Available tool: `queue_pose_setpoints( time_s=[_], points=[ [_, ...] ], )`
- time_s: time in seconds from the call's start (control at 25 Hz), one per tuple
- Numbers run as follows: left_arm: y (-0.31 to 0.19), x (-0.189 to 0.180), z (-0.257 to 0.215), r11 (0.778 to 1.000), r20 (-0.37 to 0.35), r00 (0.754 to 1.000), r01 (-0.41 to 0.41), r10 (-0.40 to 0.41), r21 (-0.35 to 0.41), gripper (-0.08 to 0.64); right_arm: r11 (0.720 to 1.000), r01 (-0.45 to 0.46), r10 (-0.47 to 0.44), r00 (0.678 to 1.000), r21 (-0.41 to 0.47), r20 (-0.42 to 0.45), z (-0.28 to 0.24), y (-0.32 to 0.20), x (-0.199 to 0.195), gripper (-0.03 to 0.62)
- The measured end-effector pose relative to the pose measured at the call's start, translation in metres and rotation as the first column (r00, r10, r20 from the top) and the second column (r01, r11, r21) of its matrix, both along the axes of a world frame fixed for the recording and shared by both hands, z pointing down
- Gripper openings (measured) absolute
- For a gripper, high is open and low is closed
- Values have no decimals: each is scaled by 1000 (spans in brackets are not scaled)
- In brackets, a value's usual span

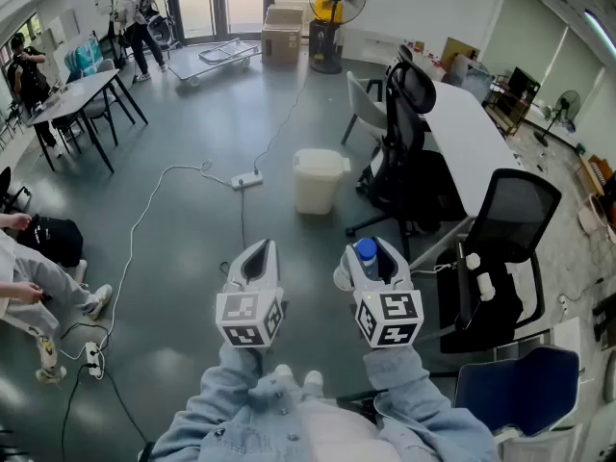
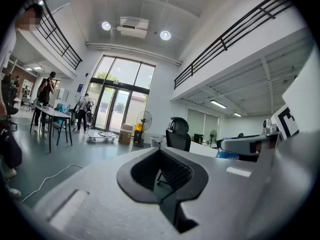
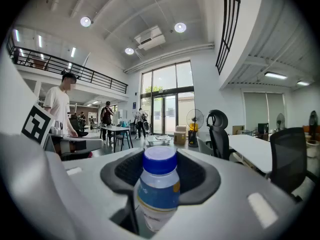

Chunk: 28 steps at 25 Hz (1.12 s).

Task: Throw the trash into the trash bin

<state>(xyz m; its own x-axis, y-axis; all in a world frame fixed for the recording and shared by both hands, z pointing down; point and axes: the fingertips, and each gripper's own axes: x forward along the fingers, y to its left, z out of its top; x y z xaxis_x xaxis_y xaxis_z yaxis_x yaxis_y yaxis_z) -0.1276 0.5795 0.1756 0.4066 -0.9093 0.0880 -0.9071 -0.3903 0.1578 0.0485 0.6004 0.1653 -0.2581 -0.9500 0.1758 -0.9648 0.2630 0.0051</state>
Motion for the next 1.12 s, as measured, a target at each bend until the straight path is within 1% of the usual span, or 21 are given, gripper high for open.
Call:
queue_pose_setpoints(
  time_s=[0.24, 0.48, 0.64, 0.76, 0.92, 1.12],
  points=[
    [-8, -17, 1, 1000, -9, 1000, -3, 3, -2, 0, 1000, -6, 7, 998, -15, 64, 3, -10, -13, 201],
    [-15, -32, 2, 1000, -25, 1000, -10, 10, 6, 0, 998, -56, 56, 997, -14, 44, 4, -11, -17, 202],
    [-21, -39, 9, 1000, -44, 999, -8, 8, -12, 0, 997, -76, 77, 996, -32, 44, 10, -11, -16, 201],
    [-28, -39, 17, 1000, -44, 999, -18, 17, -25, 0, 994, -96, 98, 994, -49, 47, 17, -15, -11, 201],
    [-46, -34, 27, 999, -41, 999, -27, 25, -38, 0, 992, -108, 112, 992, -65, 57, 28, -32, -5, 201],
    [-83, -29, 29, 999, -25, 999, -29, 28, -40, 0, 991, -115, 120, 990, -69, 71, 31, -73, 3, 202]
  ],
)
